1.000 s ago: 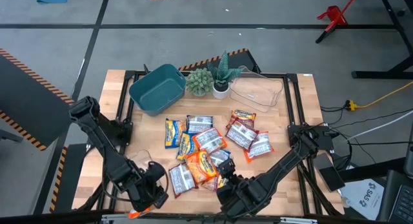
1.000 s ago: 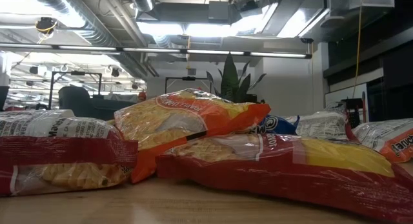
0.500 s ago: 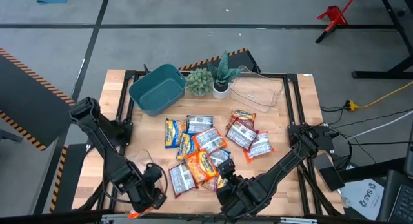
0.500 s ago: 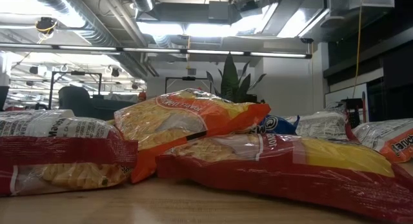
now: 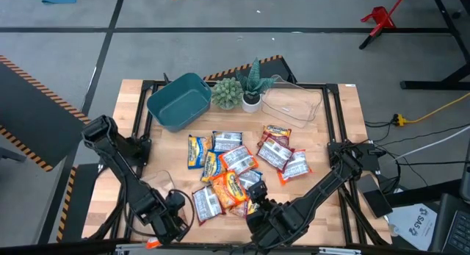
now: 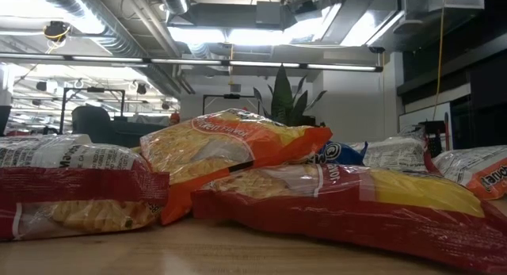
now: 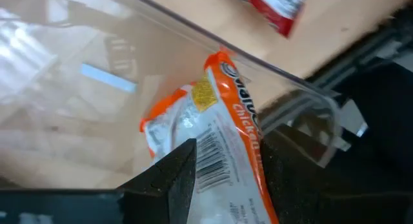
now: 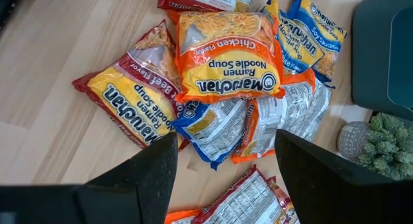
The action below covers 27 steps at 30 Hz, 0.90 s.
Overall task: Sort Maruchan noodles
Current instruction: Put the orange noodle pack into the bottom transparent bin
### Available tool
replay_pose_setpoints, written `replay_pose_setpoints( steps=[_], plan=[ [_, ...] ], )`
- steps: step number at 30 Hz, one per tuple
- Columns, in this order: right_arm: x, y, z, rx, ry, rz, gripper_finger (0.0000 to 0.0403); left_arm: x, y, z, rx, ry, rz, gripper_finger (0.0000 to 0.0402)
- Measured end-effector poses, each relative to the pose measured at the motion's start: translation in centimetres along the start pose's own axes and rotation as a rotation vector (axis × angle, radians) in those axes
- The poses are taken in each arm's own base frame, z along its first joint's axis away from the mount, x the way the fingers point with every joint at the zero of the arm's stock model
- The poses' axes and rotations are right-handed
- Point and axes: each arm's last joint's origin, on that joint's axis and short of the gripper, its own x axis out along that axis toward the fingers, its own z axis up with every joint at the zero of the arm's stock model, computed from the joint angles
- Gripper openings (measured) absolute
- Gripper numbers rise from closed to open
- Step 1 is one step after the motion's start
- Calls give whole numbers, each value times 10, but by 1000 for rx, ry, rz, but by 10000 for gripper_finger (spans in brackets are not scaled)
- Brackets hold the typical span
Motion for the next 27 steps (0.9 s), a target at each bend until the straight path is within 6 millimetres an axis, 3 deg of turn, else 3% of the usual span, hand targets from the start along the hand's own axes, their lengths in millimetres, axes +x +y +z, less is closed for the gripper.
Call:
replay_pose_setpoints(
  steps=[18, 23, 27],
  plan=[
    [0, 0, 1, -5, -11, -9, 243, -4, 27, 9, -81, -94, 288, 166],
    [0, 0, 1, -7, -11, -9, 243, -2, 18, 7, -23, -70, 185, 166],
    [1, -2, 1, -12, -10, -10, 243, -1, 6, 3, 11, -158, 25, 166]
  ],
)
